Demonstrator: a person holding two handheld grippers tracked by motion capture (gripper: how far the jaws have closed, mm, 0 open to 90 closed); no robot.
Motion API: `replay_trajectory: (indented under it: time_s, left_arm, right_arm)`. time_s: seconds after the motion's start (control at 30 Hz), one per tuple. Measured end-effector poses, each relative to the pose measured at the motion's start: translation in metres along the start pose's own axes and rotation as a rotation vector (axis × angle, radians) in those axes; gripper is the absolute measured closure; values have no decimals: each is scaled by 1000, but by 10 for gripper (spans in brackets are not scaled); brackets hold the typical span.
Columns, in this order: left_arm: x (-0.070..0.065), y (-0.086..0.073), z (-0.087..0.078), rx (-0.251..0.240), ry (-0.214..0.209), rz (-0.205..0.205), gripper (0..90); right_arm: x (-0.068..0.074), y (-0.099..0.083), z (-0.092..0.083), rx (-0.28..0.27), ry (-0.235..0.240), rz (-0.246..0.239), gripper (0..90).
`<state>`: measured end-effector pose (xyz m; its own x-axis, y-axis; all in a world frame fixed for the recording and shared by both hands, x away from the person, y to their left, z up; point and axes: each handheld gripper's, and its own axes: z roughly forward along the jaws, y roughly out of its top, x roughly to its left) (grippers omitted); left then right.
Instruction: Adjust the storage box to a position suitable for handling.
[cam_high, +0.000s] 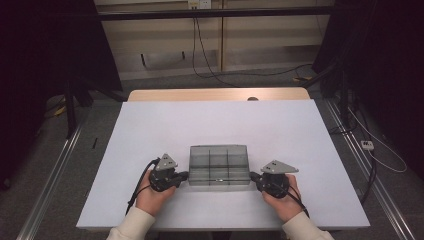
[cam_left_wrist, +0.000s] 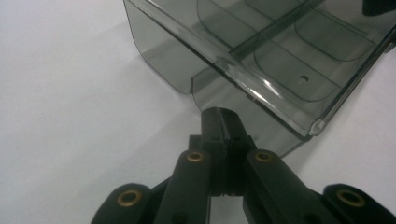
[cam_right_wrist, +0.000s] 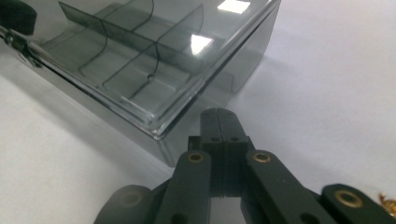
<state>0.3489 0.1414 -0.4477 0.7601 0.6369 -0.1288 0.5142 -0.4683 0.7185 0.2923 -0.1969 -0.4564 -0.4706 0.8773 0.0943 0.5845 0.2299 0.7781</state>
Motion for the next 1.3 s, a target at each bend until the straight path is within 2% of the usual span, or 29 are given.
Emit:
replay_trajectory:
  time_s: [0.03, 0.07, 0.1, 0.13, 0.2, 0.27, 0.3, 0.33, 0.37, 0.4, 0.43, 0.47, 0.5, 0.53, 0.57, 0.6, 0.7, 0.73, 0.77, 0.8, 0.9, 1.03, 1.2, 1.3]
  left_arm:
    - [1, 0, -1, -10, 8, -9, 848]
    - [1, 0, -1, -10, 8, -9, 838]
    - [2, 0, -2, -14, 8, -9, 838]
    - [3, 1, -4, -20, 17, -6, 787]
    - [5, 3, -7, -20, 26, 1, 737]
    - [8, 5, -10, -34, 42, -11, 668]
    - [8, 5, -10, -34, 42, -11, 643]
    - [9, 5, -12, -39, 41, -30, 643]
    - [13, 6, -16, -51, 45, -52, 560]
    - [15, 6, -17, -50, 47, -55, 513]
    - [15, 6, -17, -50, 47, -55, 474]
    - [16, 7, -18, -52, 44, -62, 474]
    - [17, 7, -19, -58, 44, -68, 376]
    - [17, 8, -19, -62, 42, -76, 336]
    - [17, 9, -20, -60, 42, -75, 336]
    - [18, 10, -20, -60, 44, -67, 286]
    - [19, 11, -23, -63, 42, -64, 250]
    - [19, 11, -23, -67, 44, -70, 219]
    - [20, 11, -24, -72, 40, -74, 219]
    - [20, 12, -24, -77, 40, -77, 202]
    - [22, 12, -25, -85, 35, -84, 169]
    - [23, 12, -27, -98, 17, -90, 117]
    - [23, 11, -26, -90, 13, -83, 97]
    - [23, 11, -25, -86, 13, -88, 97]
  right_arm:
    - [-1, 2, -2, -15, 2, 0, 891]
    - [-2, 3, -3, -27, -5, -5, 850]
    - [-2, 3, -3, -27, -5, -5, 850]
    - [-6, 5, -6, -47, -22, -18, 827]
    - [-10, 8, -8, -67, -27, -11, 778]
    - [-14, 11, -11, -106, -25, -2, 723]
    - [-14, 11, -11, -106, -25, -2, 723]
    - [-15, 14, -12, -128, -20, 8, 687]
    - [-16, 19, -16, -169, -9, 17, 631]
    - [-16, 22, -18, -191, 2, 15, 593]
    - [-16, 22, -18, -191, 2, 15, 593]
    - [-15, 25, -20, -206, 18, 19, 556]
    - [-13, 30, -20, -219, 52, 29, 473]
    - [-11, 32, -20, -228, 65, 35, 448]
    - [-11, 32, -20, -228, 65, 35, 448]
    - [-7, 35, -18, -224, 102, 28, 416]
    - [-1, 36, -16, -213, 121, 27, 389]
    - [5, 38, -13, -210, 161, 28, 407]
    - [5, 38, -13, -210, 161, 28, 407]
    - [10, 41, -12, -198, 187, 12, 443]
    - [16, 42, -10, -186, 213, 4, 492]
    - [26, 41, -7, -167, 283, -34, 683]
    - [40, 38, -4, -122, 375, -86, 859]
    - [47, 34, 0, -88, 403, -109, 891]
